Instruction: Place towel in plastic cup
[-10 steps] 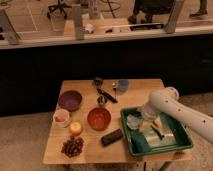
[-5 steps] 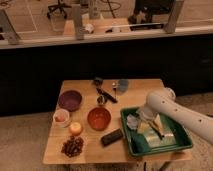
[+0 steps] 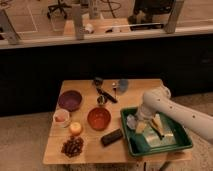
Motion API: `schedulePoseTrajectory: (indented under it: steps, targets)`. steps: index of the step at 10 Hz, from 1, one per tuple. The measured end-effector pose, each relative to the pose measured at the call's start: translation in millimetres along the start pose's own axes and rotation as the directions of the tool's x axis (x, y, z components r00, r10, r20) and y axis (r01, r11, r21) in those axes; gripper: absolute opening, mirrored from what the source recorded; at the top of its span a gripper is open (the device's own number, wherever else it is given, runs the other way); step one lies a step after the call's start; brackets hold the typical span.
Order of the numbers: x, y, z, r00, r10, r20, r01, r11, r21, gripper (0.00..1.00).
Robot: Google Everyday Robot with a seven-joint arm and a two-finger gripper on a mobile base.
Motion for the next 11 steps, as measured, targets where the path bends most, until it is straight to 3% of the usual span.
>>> schedulePoseTrajectory:
  steps: [3, 4, 8, 11]
  targets:
    - [0, -2, 4, 1.0, 0.003, -0.014, -0.003, 1.0, -0.014, 0.23]
    - [1, -1, 5, 1.0, 0.005, -0.018, -0.005, 1.0, -0.02, 0.2]
    - [9, 0, 1, 0.999, 0.011, -0.033, -0.012, 1.0, -0.029, 0.2]
    - [11, -6, -35, 1.0, 0.019, -0.024, -0.019, 1.0, 0.014, 0.2]
